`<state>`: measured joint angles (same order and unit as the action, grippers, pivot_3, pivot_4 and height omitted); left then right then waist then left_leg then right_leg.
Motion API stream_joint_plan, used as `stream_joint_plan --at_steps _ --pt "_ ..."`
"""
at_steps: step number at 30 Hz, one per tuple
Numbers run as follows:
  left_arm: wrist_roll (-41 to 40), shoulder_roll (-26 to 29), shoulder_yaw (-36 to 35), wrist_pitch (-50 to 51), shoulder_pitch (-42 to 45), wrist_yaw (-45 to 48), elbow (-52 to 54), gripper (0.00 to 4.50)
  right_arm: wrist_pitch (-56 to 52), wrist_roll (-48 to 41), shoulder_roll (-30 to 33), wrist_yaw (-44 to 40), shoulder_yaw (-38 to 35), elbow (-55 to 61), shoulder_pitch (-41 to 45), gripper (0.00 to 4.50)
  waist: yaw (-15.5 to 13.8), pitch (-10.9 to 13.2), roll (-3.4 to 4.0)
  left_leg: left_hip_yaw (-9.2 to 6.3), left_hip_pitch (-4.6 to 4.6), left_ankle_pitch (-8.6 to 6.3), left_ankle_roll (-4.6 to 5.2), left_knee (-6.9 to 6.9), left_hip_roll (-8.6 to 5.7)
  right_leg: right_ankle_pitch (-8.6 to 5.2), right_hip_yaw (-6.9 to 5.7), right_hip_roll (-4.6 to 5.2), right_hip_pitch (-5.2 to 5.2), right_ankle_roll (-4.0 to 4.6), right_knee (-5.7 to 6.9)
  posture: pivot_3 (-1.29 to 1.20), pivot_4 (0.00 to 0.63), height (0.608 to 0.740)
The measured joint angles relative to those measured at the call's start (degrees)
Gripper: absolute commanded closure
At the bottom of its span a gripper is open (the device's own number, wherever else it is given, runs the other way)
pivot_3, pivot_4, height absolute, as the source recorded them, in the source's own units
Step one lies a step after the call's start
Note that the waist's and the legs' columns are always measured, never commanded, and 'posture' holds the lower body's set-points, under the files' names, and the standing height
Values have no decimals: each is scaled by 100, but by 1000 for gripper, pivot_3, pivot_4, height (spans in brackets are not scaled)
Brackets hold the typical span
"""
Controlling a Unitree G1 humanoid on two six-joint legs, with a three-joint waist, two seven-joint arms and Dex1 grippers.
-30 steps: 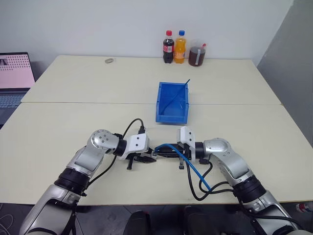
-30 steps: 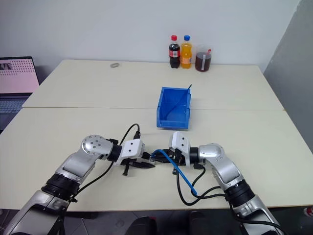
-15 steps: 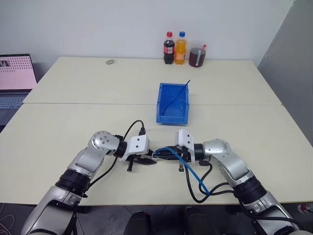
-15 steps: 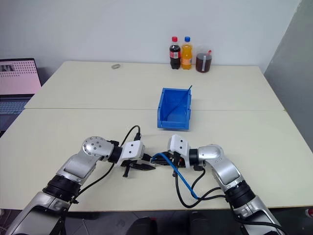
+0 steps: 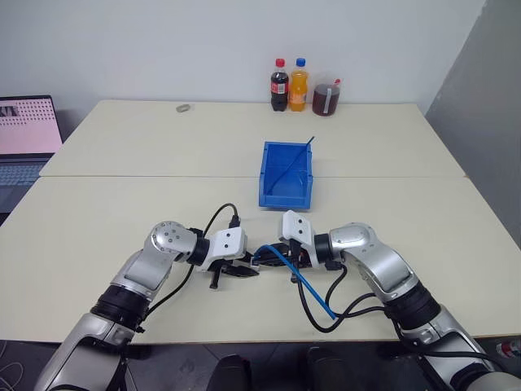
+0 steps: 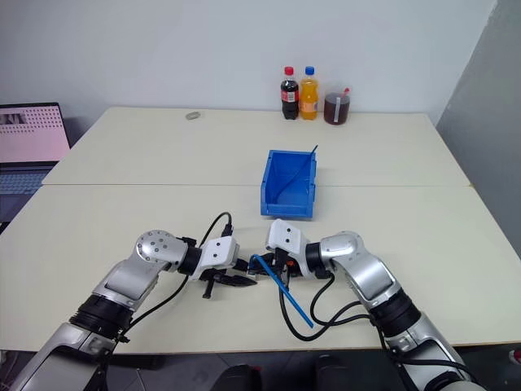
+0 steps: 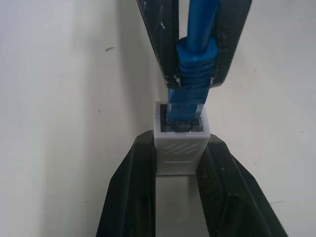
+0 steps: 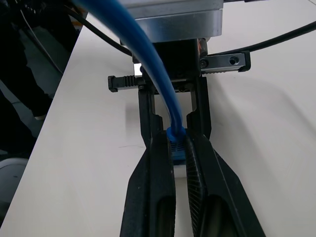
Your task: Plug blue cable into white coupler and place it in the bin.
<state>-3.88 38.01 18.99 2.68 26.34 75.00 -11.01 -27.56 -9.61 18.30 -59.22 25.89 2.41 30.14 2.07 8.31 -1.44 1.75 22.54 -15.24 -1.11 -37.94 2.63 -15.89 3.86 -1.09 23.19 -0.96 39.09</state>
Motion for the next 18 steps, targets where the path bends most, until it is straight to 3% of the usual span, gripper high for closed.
stream_joint_plan --at_steps 1,3,7,16,18 --pt "-1 1 -19 13 -22 -17 18 3706 -4 -7 -19 37 -24 13 -18 4464 0 0 0 1 0 0 0 0 0 0 0 0 0 1 0 0 150 740" --pt "-15 1 -59 75 -75 -61 69 3006 -8 -41 -59 73 -67 28 -50 4465 1 0 1 1 -1 0 0 0 0 -1 1 -4 0 0 1 0 150 740" --pt "-82 50 -188 304 -259 -181 295 2269 -36 -132 -57 177 -248 182 -261 4465 -5 1 0 -2 4 0 0 0 3 -2 0 -4 2 2 1 0 150 740" --pt "-920 882 -1091 1489 -1434 -234 1403 246 -621 -770 -255 832 -1031 719 -540 4465 73 41 1 -20 25 0 -1 2 14 -10 0 14 18 2 3 0 150 740" --pt "-1076 902 -1318 1786 -1477 -399 1521 0 -767 -908 -272 945 -1169 873 -538 4465 68 55 0 -25 30 0 -1 1 12 -21 -6 13 18 -16 3 0 150 740"
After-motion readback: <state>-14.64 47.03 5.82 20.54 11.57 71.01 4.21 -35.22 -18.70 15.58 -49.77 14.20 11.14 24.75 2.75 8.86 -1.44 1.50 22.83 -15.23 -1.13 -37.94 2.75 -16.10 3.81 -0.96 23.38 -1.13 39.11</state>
